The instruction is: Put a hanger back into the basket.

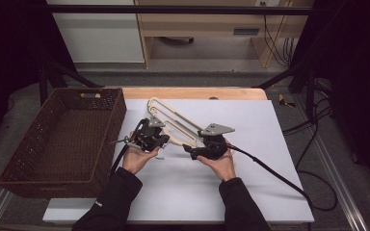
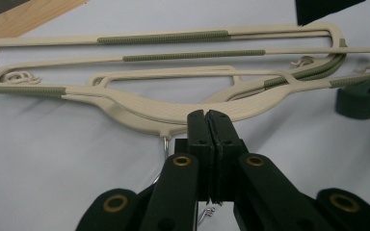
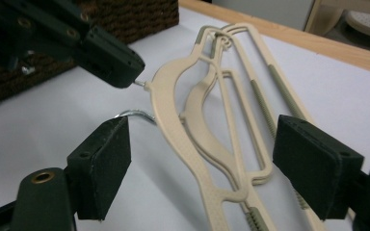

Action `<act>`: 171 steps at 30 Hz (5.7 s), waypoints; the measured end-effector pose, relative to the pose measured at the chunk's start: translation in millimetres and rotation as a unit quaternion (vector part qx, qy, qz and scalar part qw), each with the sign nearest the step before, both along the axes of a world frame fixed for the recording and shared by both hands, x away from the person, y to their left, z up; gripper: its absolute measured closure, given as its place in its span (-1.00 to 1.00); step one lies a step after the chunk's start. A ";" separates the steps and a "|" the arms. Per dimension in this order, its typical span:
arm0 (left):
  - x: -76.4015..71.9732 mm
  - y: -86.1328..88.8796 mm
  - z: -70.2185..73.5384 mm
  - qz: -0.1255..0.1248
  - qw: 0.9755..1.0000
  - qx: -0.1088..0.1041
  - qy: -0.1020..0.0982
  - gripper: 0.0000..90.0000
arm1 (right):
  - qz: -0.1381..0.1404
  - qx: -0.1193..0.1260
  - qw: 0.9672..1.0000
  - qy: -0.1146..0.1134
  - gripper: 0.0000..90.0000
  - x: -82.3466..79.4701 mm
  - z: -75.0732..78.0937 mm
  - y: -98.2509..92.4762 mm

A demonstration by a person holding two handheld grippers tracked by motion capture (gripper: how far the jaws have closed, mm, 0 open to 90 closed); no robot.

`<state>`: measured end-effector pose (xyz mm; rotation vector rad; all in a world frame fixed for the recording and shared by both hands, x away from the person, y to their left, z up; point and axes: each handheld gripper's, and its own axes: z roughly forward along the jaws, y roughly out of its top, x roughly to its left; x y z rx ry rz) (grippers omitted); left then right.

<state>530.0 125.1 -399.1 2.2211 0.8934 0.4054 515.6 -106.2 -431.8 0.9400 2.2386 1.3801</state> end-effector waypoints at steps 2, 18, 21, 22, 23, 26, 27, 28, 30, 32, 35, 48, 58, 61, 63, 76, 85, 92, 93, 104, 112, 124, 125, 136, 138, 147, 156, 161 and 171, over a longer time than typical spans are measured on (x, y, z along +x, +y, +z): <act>-0.3 -1.3 1.0 -0.001 1.000 0.001 -0.001 0.97 | 0.005 -0.008 1.000 0.003 -0.47 0.9 -2.8 5.4; -2.5 -9.5 5.5 -0.005 1.000 0.006 0.006 0.97 | 0.019 -0.066 0.998 0.013 0.11 9.9 -21.3 22.5; -2.9 -9.6 5.8 -0.004 1.000 0.005 0.007 0.97 | 0.039 -0.075 0.996 -0.004 0.45 9.0 -21.7 21.9; -2.9 -9.6 5.8 -0.004 1.000 0.005 0.007 0.97 | 0.039 -0.075 0.996 -0.004 0.45 9.0 -21.7 21.9; -3.3 -10.2 5.6 -0.003 1.000 0.005 0.007 0.97 | 0.047 -0.079 0.996 -0.010 0.50 8.0 -22.0 22.1; -3.5 -10.4 5.4 -0.003 1.000 0.006 0.006 0.97 | 0.051 -0.085 0.995 -0.018 0.52 7.8 -23.1 22.5; -3.4 -10.4 5.5 -0.003 1.000 0.005 0.007 0.97 | 0.052 -0.087 0.995 -0.020 0.53 7.5 -23.3 22.4; -3.4 -10.4 5.5 -0.004 1.000 0.005 0.007 0.96 | 0.052 -0.087 0.995 -0.021 0.54 7.2 -23.4 22.6; -3.6 -9.9 6.6 -0.006 1.000 0.003 0.007 0.96 | 0.054 -0.093 0.994 -0.028 0.55 6.6 -22.9 22.3; -5.6 -7.4 11.0 -0.007 1.000 -0.019 -0.001 0.86 | 0.056 -0.101 0.993 -0.035 0.57 5.4 -21.7 21.5; -8.9 -2.1 19.3 -0.006 0.999 -0.043 -0.024 0.71 | 0.058 -0.108 0.992 -0.038 0.58 5.3 -21.3 20.4; -36.8 45.2 63.3 0.008 0.982 -0.150 -0.112 -0.55 | 0.025 -0.117 0.990 -0.075 0.74 5.0 -1.1 9.1; -59.0 63.7 56.7 0.003 0.985 -0.130 -0.113 -0.71 | -0.014 -0.133 0.987 -0.093 0.93 14.9 23.9 -13.9; -67.1 63.8 49.3 -0.008 0.988 -0.114 -0.108 -0.76 | -0.002 -0.117 0.989 -0.094 0.93 10.7 35.1 -21.4; -69.6 64.0 47.3 -0.010 0.988 -0.109 -0.107 -0.77 | 0.006 -0.104 0.990 -0.093 0.93 6.6 39.9 -24.9; -88.2 63.8 35.1 -0.031 0.989 -0.100 -0.109 -0.81 | 0.117 -0.037 0.991 -0.046 0.93 -43.6 58.5 -45.0; -97.3 44.7 29.4 -0.073 0.989 -0.075 -0.105 -0.73 | 0.186 -0.029 0.982 -0.009 0.93 -72.7 50.4 -41.9; -97.4 26.6 19.4 -0.114 0.988 -0.060 -0.084 -0.37 | 0.211 -0.016 0.977 0.010 0.93 -77.7 46.5 -35.9; -97.4 24.2 18.3 -0.118 0.988 -0.056 -0.083 -0.37 | 0.211 -0.016 0.977 0.010 0.93 -77.7 46.5 -35.9; -95.1 14.1 14.8 -0.146 0.986 -0.045 -0.070 0.45 | 0.234 -0.015 0.972 0.027 0.93 -80.8 42.5 -31.9; -100.4 10.7 16.8 -0.154 0.985 -0.012 -0.072 0.62 | 0.218 -0.022 0.976 0.019 0.85 -80.2 40.7 -31.7; -107.1 5.8 16.6 -0.181 0.982 -0.044 -0.017 0.87 | 0.165 -0.027 0.986 -0.016 0.42 -79.0 39.6 -33.1; -108.8 4.2 16.3 -0.183 0.981 -0.054 -0.014 0.87 | 0.165 -0.027 0.986 -0.016 0.42 -79.0 39.6 -33.1; -110.3 14.2 22.6 -0.145 0.987 -0.068 -0.030 0.92 | 0.104 0.020 0.994 -0.034 -0.12 -75.7 44.2 -53.1; -109.6 20.2 26.7 -0.129 0.988 -0.073 -0.035 0.92 | 0.077 0.032 0.996 -0.036 -0.24 -75.2 47.2 -64.0; -114.1 44.1 50.2 -0.087 0.989 -0.098 -0.065 0.92 | -0.022 0.081 0.996 -0.037 -0.55 -70.1 48.5 -103.0; -122.1 62.6 82.3 -0.082 0.985 -0.118 -0.097 0.92 | -0.055 0.075 0.995 -0.041 -0.79 -70.6 48.3 -117.2; -122.7 74.7 108.2 -0.077 0.983 -0.118 -0.116 0.92 | -0.065 0.070 0.995 -0.041 -0.84 -72.8 49.7 -120.9; -106.0 116.8 143.9 -0.068 0.981 -0.134 -0.127 0.92 | -0.089 0.074 0.992 -0.044 -0.86 -78.4 49.3 -134.4</act>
